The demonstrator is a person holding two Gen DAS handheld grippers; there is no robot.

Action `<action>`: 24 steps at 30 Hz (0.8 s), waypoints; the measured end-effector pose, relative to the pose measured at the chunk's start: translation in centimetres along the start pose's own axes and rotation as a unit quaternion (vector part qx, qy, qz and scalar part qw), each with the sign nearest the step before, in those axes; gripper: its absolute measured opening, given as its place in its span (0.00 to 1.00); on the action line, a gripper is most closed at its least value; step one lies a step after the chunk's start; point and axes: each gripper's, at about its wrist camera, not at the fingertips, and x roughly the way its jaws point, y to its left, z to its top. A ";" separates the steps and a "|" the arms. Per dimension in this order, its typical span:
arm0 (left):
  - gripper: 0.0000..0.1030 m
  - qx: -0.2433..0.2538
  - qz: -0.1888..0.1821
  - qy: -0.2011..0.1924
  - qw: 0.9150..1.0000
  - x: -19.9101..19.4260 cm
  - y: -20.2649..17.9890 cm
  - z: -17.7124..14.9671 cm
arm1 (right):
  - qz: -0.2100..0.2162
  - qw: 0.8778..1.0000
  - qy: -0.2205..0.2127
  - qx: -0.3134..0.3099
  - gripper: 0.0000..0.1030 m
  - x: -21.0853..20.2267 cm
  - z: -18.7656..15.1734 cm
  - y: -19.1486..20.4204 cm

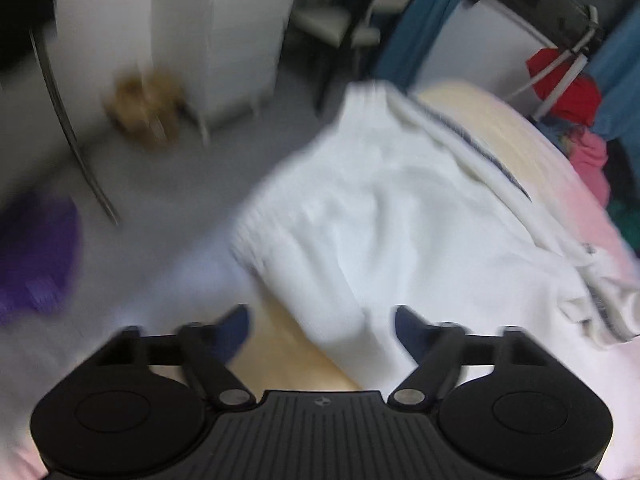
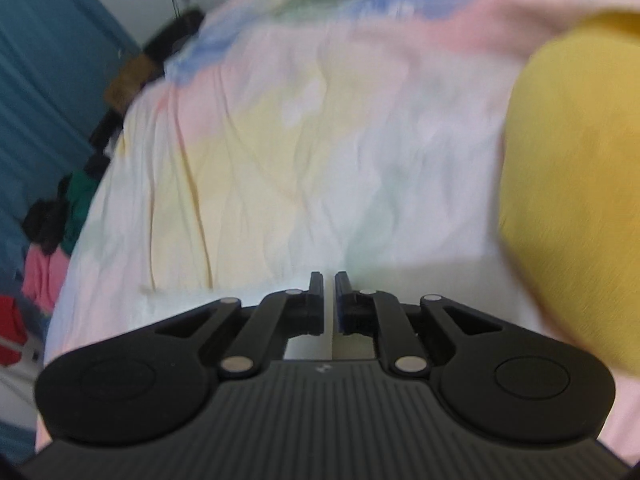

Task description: Fold clothes

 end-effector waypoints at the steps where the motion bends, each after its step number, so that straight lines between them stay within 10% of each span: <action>1: 0.82 0.024 0.002 -0.026 0.999 -1.2 -0.6 -0.1 | 0.007 1.000 -0.017 -0.009 0.32 -0.5 0.2 0.4; 3: 0.84 0.058 -0.005 -0.064 0.996 -2.8 -2.8 -0.4 | 0.037 0.997 -0.049 -0.051 0.71 -1.1 -0.1 2.2; 4: 0.86 0.071 -0.013 -0.080 0.994 -3.3 -4.3 -0.5 | 0.053 0.994 -0.064 -0.074 0.74 -1.4 -0.3 3.1; 10: 0.95 0.118 -0.120 -0.110 0.980 -2.1 -14.5 -2.3 | 0.179 0.961 0.003 -0.211 0.73 1.6 -4.0 9.3; 17: 0.95 0.172 -0.174 -0.115 0.963 3.9 -24.4 -5.4 | 0.162 0.927 -0.032 -0.337 0.73 5.6 -6.8 12.6; 24: 0.95 0.197 -0.219 -0.111 0.949 10.5 -27.4 -9.8 | 0.172 0.923 0.015 -0.343 0.74 11.0 -7.0 12.9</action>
